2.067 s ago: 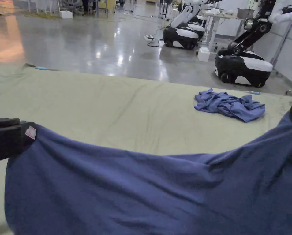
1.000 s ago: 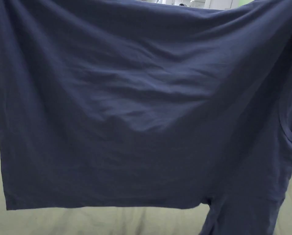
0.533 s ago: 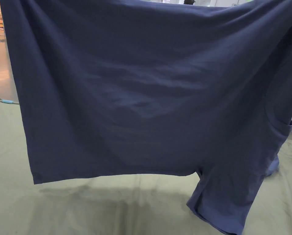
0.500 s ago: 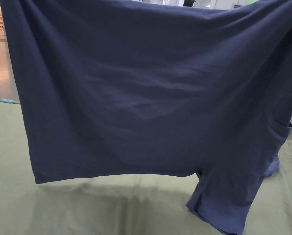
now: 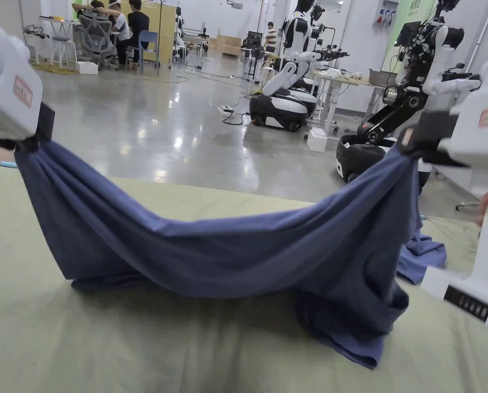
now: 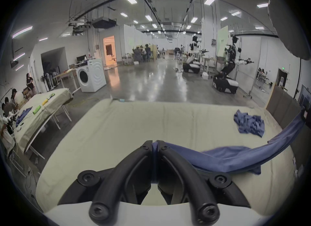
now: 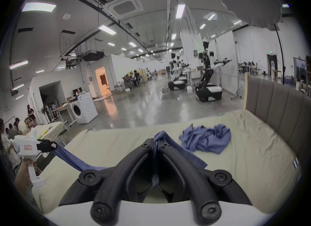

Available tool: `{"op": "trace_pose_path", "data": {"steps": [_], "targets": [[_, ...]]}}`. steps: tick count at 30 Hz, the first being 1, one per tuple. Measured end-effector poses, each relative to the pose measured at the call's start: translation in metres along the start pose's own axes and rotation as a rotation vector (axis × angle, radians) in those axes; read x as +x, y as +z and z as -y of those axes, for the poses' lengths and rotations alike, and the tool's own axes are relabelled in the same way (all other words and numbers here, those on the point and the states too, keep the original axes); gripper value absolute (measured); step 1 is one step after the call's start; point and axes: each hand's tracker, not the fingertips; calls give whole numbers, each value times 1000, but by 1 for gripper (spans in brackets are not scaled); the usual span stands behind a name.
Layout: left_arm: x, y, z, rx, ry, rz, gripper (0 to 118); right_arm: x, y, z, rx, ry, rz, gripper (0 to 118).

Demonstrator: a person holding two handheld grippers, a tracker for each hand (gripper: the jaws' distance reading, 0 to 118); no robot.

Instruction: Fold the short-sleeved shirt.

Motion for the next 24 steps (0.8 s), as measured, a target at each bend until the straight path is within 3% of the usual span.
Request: {"op": "trace_pose_path", "data": {"steps": [8, 17, 24], "targets": [[-18, 24, 103, -150, -1, 40, 5, 12, 46, 110, -221, 55, 30, 5], [-48, 90, 205, -240, 32, 54, 5, 36, 118, 185, -305, -39, 55, 5], [-62, 142, 253, -248, 27, 48, 5, 50, 190, 210, -264, -93, 70, 5]]}}
